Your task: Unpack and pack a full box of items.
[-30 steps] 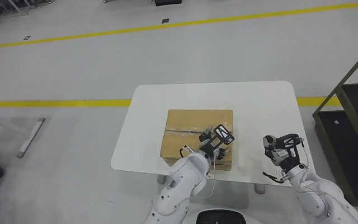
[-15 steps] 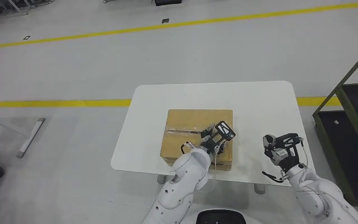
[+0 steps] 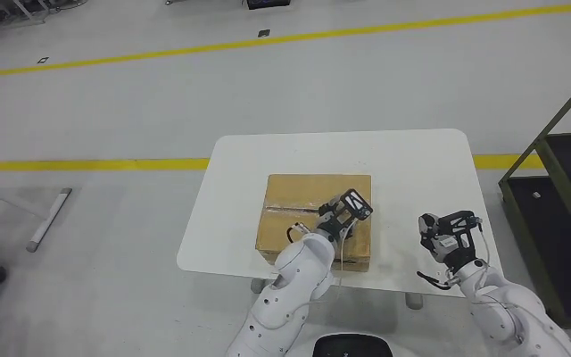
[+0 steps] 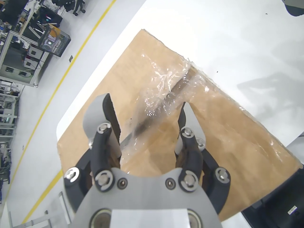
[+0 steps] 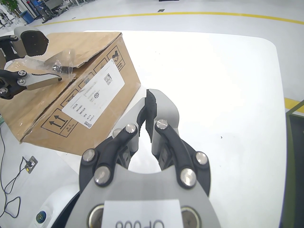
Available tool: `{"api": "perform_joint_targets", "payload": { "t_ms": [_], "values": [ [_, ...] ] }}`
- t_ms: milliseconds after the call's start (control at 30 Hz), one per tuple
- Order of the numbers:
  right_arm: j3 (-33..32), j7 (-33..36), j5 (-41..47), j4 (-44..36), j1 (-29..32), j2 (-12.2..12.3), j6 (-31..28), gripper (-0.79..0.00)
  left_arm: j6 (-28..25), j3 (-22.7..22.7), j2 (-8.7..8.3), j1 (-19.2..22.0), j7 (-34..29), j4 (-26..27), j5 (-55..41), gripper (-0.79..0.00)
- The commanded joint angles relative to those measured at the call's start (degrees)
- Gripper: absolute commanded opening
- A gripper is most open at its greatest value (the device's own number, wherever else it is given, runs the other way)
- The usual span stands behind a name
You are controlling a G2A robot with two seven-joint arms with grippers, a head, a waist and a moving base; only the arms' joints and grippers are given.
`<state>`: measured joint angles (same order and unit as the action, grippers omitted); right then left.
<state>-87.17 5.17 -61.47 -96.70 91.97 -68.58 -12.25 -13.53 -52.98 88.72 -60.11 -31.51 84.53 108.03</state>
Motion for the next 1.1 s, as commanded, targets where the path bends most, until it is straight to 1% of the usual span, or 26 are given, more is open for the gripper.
{"api": "perform_joint_targets", "payload": {
  "t_ms": [0,67,267,367,400,433,467,667,833,967,1067],
  "values": [
    [0.2,0.1,0.0,0.1,-0.2,0.0,0.1,-0.785,0.2,-0.2,-0.01,0.0,0.1,0.0,0.2,-0.416],
    [0.4,0.2,-0.1,0.1,-0.4,-0.1,0.1,-0.785,0.6,-0.3,-0.01,0.0,0.2,-0.1,0.4,-0.453],
    [0.8,0.3,-0.2,0.4,-0.8,-0.1,0.0,-0.785,1.0,-0.4,0.03,-0.3,0.5,0.3,0.7,-0.471],
    [1.0,0.2,-0.2,0.7,-1.1,-0.1,0.0,-0.785,1.5,-0.7,0.03,-0.4,0.7,0.3,0.7,-0.579],
    [1.0,0.2,-0.2,0.8,-1.2,-0.1,-0.1,-0.785,1.6,-0.8,0.03,-0.4,0.7,0.3,0.9,-0.674],
    [1.1,0.2,-0.2,0.9,-1.3,-0.1,-0.1,-0.785,1.7,-1.0,0.03,-0.4,0.8,0.3,0.8,-0.748],
    [1.1,0.2,-0.2,0.9,-1.4,-0.1,-0.1,-0.785,2.1,-1.2,0.05,-0.5,0.9,0.3,0.5,-0.785],
    [1.3,0.4,0.4,0.7,-2.0,-0.2,-0.3,-0.785,2.9,-2.3,0.04,-0.5,1.7,0.3,-0.3,-0.785],
    [1.4,-0.9,3.5,0.0,-2.7,-0.3,-1.4,-0.785,4.1,-4.4,-0.34,-1.0,1.7,2.2,1.0,-0.785],
    [1.6,-2.0,7.4,-0.8,-3.7,-0.5,-3.9,-0.785,5.0,-8.0,-1.19,-2.3,0.6,5.6,4.7,-0.785],
    [2.4,-2.2,10.1,-0.9,-4.9,-0.6,-6.3,-0.785,4.9,-12.3,-2.08,-4.0,-0.2,9.2,7.2,-0.785]
  ]
}}
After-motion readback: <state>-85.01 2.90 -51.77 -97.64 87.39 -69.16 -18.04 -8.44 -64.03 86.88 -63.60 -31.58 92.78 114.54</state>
